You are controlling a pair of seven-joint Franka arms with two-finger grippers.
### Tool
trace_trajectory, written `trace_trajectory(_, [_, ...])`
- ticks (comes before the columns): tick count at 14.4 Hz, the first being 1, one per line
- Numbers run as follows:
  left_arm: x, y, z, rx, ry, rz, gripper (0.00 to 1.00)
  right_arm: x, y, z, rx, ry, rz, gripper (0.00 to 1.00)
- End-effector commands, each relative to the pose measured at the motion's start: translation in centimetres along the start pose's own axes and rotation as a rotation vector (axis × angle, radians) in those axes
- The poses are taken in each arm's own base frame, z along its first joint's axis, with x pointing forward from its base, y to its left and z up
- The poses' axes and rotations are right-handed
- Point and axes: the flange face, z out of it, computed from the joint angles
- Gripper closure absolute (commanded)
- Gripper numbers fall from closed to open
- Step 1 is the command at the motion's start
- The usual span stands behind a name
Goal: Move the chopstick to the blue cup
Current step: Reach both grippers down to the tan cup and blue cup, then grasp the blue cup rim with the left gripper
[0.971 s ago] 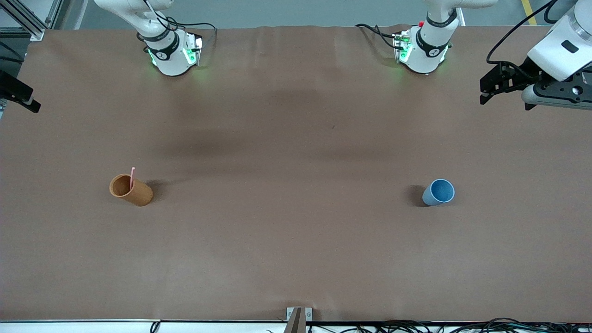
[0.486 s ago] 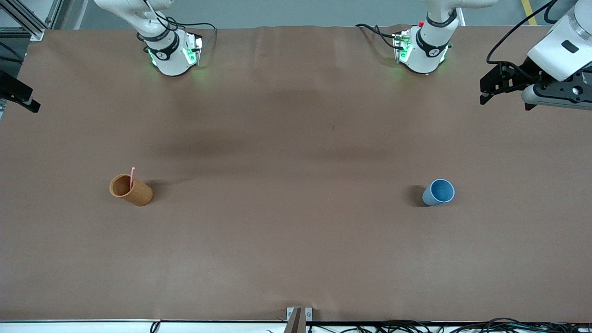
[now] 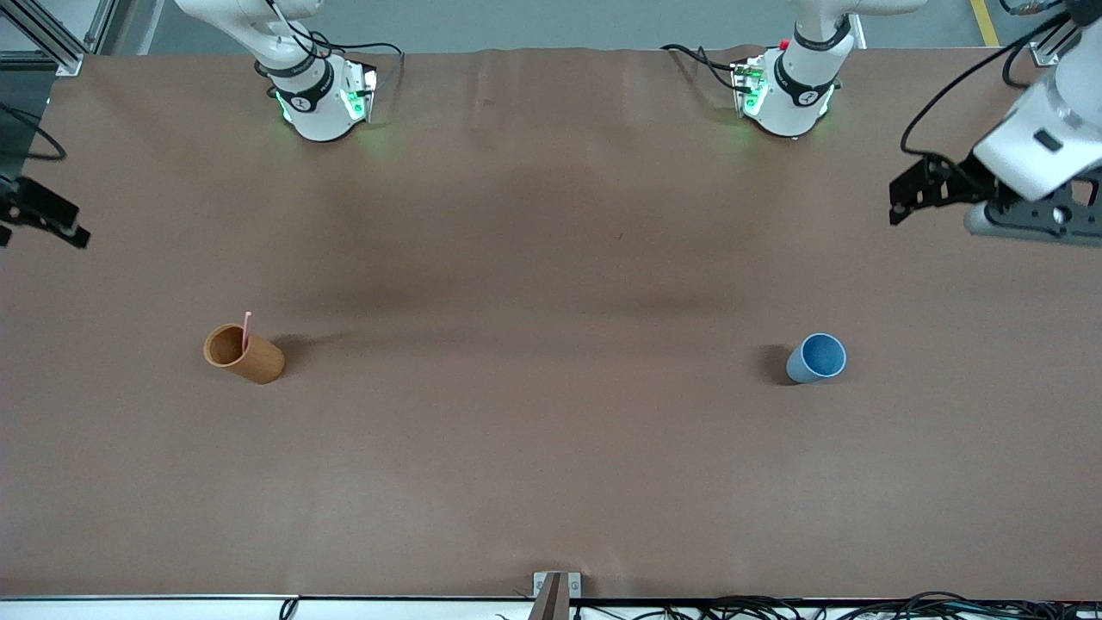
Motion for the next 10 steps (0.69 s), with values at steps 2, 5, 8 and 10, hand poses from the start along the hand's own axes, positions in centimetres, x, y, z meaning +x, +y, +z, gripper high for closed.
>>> trace_trajectory(2, [2.7,-1.9,11.8,-0.007,0.008,-0.024,0.0,2.8,-1.2,6.0,0.006,-0.026,-0.03,0.07])
trace_trajectory(5, [5.1,-2.0,20.7,-0.006,0.018,-0.037,0.0,2.0,-2.6,13.6,0.006,-0.061,-0.054,0.09])
trace_trajectory(8, [5.6,-3.2,26.1,-0.005,0.022,-0.049,0.0,0.4,-4.7,19.0,0.004,-0.056,-0.091,0.12])
trace_trajectory(10, [5.9,-3.9,29.3,-0.002,0.031,-0.053,0.0,-1.3,-5.6,21.6,-0.001,-0.024,-0.114,0.12])
